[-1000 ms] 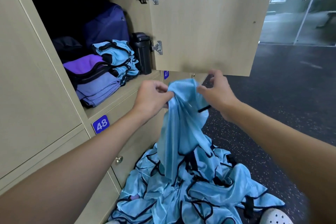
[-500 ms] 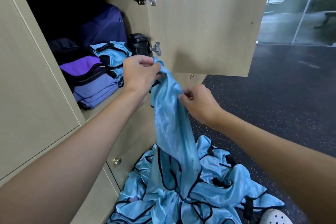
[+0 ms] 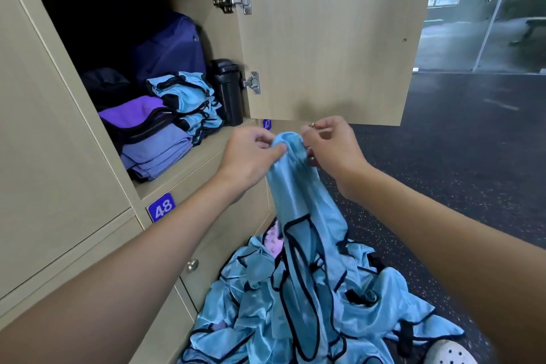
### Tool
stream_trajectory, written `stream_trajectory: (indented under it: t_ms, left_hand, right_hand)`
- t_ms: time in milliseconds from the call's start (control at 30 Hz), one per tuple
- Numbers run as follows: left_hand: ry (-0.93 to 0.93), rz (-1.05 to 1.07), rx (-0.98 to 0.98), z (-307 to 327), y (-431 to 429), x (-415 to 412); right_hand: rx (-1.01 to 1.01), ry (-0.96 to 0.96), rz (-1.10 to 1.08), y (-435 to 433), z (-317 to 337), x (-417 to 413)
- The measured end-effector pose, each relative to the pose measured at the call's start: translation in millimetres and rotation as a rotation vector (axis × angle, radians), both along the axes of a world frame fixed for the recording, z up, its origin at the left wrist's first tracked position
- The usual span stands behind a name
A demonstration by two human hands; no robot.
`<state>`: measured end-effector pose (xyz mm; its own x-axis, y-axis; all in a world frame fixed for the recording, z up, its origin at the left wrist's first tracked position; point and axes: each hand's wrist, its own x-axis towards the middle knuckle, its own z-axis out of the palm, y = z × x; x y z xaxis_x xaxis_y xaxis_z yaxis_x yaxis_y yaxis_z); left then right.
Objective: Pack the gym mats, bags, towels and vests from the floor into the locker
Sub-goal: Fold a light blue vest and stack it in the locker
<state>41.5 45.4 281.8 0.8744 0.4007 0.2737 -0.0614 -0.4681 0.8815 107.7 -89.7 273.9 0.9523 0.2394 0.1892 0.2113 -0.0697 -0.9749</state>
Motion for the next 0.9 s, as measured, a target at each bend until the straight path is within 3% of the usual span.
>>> stream_trajectory:
  t_ms: [167,300,500,733,900]
  left_hand:
    - [-0.111,0.04,-0.053,17,8,0]
    - [-0.167,0.018,-0.053,27,18,0]
    - [-0.024,0.005,0.233,14,26,2]
    - [0.187,-0.312,0.241,2,9,-10]
    - [0.099,-0.277,0.21,-6,0,-8]
  right_hand:
    - [-0.42,0.031,0.359,-15,-13,-5]
    - [-0.662,-0.136,0.341,-19,-26,-1]
    - [-0.488,-0.24,0.211,-10,-11,-7]
    - [-0.264,-0.076,0.097,-4,1,-8]
    - [-0.133,-0.023,0.1,-6,1,-8]
